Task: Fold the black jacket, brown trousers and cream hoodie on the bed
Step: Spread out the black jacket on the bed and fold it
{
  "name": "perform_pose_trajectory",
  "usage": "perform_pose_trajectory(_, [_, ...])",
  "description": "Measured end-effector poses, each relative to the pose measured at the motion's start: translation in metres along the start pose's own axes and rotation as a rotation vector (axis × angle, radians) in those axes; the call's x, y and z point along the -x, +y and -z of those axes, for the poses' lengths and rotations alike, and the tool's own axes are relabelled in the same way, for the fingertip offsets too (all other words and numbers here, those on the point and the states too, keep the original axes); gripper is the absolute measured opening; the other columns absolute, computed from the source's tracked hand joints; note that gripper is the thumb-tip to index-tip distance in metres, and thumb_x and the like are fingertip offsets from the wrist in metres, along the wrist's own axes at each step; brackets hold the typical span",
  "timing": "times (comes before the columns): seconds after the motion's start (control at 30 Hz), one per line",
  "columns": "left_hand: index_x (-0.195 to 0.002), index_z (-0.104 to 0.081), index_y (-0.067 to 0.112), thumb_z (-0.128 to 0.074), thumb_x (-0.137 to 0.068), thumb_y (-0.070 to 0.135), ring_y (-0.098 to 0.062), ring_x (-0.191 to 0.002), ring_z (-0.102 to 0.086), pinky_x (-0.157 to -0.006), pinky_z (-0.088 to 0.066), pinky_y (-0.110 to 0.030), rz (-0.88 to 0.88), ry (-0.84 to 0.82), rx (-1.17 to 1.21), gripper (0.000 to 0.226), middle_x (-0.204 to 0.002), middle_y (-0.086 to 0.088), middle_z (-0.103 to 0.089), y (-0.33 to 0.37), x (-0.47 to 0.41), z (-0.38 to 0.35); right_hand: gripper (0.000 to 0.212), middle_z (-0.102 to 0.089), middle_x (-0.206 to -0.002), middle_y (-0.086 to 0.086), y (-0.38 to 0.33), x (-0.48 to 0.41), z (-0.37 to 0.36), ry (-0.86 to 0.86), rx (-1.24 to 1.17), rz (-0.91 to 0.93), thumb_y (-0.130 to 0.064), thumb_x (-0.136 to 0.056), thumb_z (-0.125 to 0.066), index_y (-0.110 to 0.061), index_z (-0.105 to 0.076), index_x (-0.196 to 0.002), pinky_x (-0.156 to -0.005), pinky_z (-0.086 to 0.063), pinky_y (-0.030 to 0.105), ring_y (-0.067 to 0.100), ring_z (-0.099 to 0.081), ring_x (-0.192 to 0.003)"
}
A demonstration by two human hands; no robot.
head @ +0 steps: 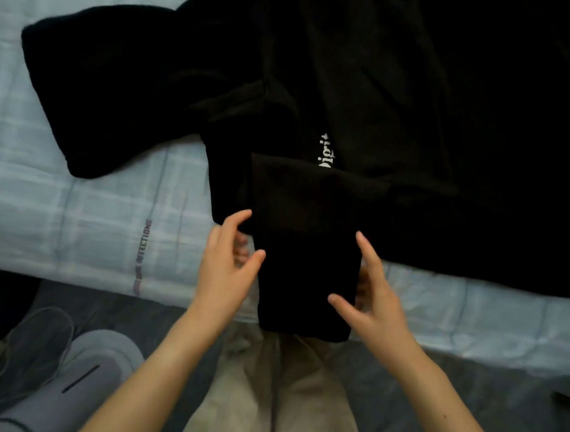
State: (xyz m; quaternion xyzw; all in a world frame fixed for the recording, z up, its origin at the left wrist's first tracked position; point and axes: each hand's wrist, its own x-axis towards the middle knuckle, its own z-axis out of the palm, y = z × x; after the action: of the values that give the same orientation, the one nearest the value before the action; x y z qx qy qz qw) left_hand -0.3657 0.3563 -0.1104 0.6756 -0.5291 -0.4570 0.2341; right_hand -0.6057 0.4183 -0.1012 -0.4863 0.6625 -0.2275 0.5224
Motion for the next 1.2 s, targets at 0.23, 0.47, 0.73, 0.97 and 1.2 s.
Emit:
perform_pose_trajectory(0.23, [-0.134, -0.039, 0.052, -0.066, -0.086, 0.002, -0.013, -0.082, -0.065, -0.076, -0.052, -0.021, -0.062, -0.239, 0.246, 0.075, -0.085, 0.005, -0.061, 0.019, 0.018, 0.006, 0.095, -0.069, -0.115, -0.004, -0.024, 0.008, -0.002, 0.001, -0.181, 0.029, 0.007, -0.087, -0.068, -0.048, -0.024, -0.151, -0.083, -0.056, 0.023, 0.016, -0.07, -0.103])
perform_pose_trajectory(0.47, [-0.117, -0.054, 0.038, -0.068, -0.083, 0.007, -0.013, -0.081, -0.066, -0.076, -0.052, -0.02, -0.214, -0.06, 0.499, 0.048, -0.087, 0.0, -0.064, 0.09, -0.086, 0.023, 0.08, -0.076, -0.099, 0.005, -0.097, -0.065, 0.064, 0.366, -0.353, 0.171, -0.005, -0.082, -0.078, -0.041, -0.04, -0.143, -0.078, -0.058, 0.024, 0.019, -0.074, -0.094])
perform_pose_trajectory(0.73, [-0.141, -0.046, 0.028, -0.065, -0.092, 0.012, -0.005, -0.106, -0.063, -0.087, -0.05, -0.014, -0.059, -0.148, 0.29, 0.055, -0.117, 0.0, -0.061, 0.106, -0.191, -0.014, 0.07, -0.065, -0.117, 0.0, -0.076, -0.185, 0.071, 0.438, -0.268, -0.034, -0.012, -0.088, -0.073, -0.037, -0.042, -0.146, -0.09, -0.051, 0.016, -0.001, -0.064, -0.107])
perform_pose_trajectory(0.97, [-0.133, -0.043, 0.043, -0.068, -0.088, 0.008, -0.002, -0.082, -0.064, -0.072, -0.047, -0.005, -0.039, -0.241, 0.161, 0.061, -0.109, 0.002, -0.063, 0.082, -0.103, -0.007, 0.065, -0.061, -0.115, -0.017, -0.046, -0.077, 0.052, 0.342, 0.112, 0.004, -0.031, -0.087, -0.073, -0.05, -0.04, -0.14, -0.083, -0.045, 0.01, -0.002, -0.061, -0.101])
perform_pose_trajectory(1.2, [-0.133, -0.041, 0.056, -0.07, -0.086, 0.014, -0.003, -0.094, -0.06, -0.083, -0.05, -0.016, -0.154, -0.343, 0.046, 0.069, -0.104, 0.011, -0.058, 0.068, -0.059, -0.021, 0.088, -0.05, -0.112, -0.014, -0.041, -0.038, 0.035, 0.143, 0.319, 0.017, -0.024, -0.088, -0.07, -0.062, -0.017, -0.146, -0.081, -0.051, 0.018, 0.001, -0.059, -0.095])
